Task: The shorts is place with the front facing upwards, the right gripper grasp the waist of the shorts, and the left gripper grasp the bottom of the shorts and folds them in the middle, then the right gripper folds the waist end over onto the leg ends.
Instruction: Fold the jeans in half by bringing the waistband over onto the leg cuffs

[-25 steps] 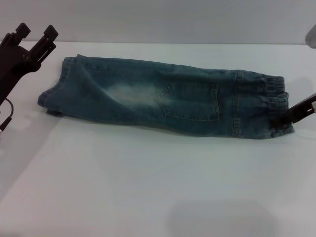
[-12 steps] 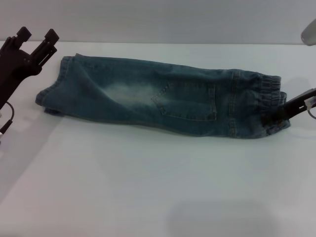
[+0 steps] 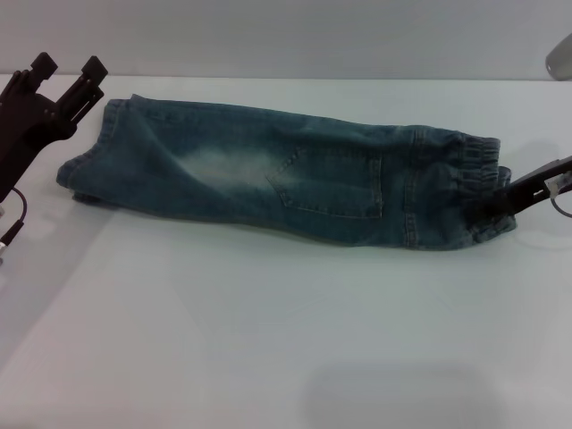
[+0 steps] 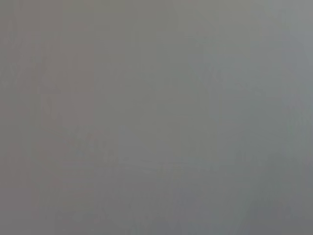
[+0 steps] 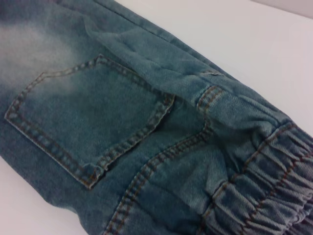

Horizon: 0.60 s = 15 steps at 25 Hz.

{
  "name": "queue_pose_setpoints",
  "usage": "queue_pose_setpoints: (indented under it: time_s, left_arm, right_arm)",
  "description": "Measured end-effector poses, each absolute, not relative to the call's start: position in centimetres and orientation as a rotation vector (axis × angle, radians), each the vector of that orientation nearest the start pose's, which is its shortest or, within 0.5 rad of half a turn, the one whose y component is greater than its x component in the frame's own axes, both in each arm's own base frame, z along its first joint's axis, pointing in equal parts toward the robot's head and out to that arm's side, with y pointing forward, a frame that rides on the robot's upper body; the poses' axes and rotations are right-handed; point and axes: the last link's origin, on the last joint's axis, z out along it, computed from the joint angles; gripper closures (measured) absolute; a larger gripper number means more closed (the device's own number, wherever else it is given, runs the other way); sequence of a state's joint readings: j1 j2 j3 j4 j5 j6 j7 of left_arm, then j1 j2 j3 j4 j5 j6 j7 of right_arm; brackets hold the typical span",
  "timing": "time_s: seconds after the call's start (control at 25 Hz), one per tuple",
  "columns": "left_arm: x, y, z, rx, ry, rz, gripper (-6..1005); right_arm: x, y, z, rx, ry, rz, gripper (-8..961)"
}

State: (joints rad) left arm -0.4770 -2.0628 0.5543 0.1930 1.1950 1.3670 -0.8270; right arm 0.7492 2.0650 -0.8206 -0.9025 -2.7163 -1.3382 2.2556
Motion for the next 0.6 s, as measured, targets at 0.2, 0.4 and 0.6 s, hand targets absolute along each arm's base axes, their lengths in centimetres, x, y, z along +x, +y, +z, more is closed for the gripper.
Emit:
queue_pose_setpoints:
  time_s: [0.2, 0.4, 0.6]
  left_arm:
    - [-30.71, 34.28, 2.43, -1.793, -0.629, -1.084, 156]
    - [-30.62, 34.32, 2.23, -1.794, -0.635, -1.087, 156]
    - [-30.68, 34.37, 2.36, -1.784, -0.637, -1.089, 156]
  right_arm:
    - [25.81, 40.24, 3.04, -2.410, 1.135, -0.250, 471]
    - [26.17, 40.24, 3.03, -2.396, 1.137, -0.247, 472]
    - [26.48, 40.06, 2.93, -2.390, 1.147, -0.247, 471]
